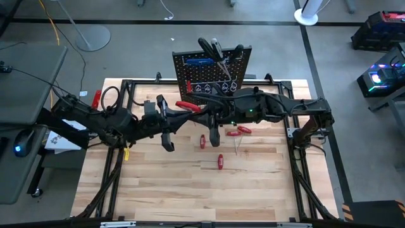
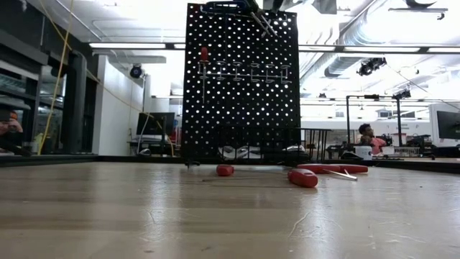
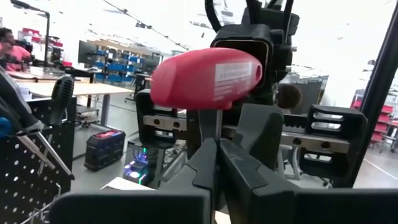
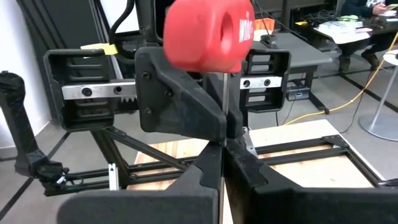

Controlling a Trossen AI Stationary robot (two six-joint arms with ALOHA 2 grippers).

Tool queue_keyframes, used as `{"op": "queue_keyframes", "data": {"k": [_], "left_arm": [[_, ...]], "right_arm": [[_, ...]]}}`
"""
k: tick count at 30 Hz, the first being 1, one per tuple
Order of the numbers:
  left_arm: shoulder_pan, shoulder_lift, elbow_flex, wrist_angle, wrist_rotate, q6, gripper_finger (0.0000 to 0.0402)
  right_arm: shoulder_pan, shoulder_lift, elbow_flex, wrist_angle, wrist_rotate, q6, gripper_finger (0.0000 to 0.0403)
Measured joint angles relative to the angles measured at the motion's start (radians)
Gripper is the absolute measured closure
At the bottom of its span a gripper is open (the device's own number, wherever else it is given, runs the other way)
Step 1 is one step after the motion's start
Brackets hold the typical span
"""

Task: Hang tools onto peg board
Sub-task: Hang the red allen wrench on the pegboard

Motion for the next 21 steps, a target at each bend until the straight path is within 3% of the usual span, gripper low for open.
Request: {"op": "queue_keyframes", "data": {"k": [9,16,21], "left_arm": [[0.003,0.004,0.000,0.000,-0.008,0.019,0.0340],[0.002,0.004,0.000,-0.001,-0.012,0.043,0.0394],[0.004,0.005,0.000,-0.018,-0.052,0.020,0.0400]], "right_arm": [[0.000,0.000,0.000,0.000,-0.011,-0.001,0.0403],[0.000,0.000,0.000,0.000,-0.011,-0.001,0.0403],[-0.001,0.000,0.000,-0.010,0.021,0.001,0.0401]]}}
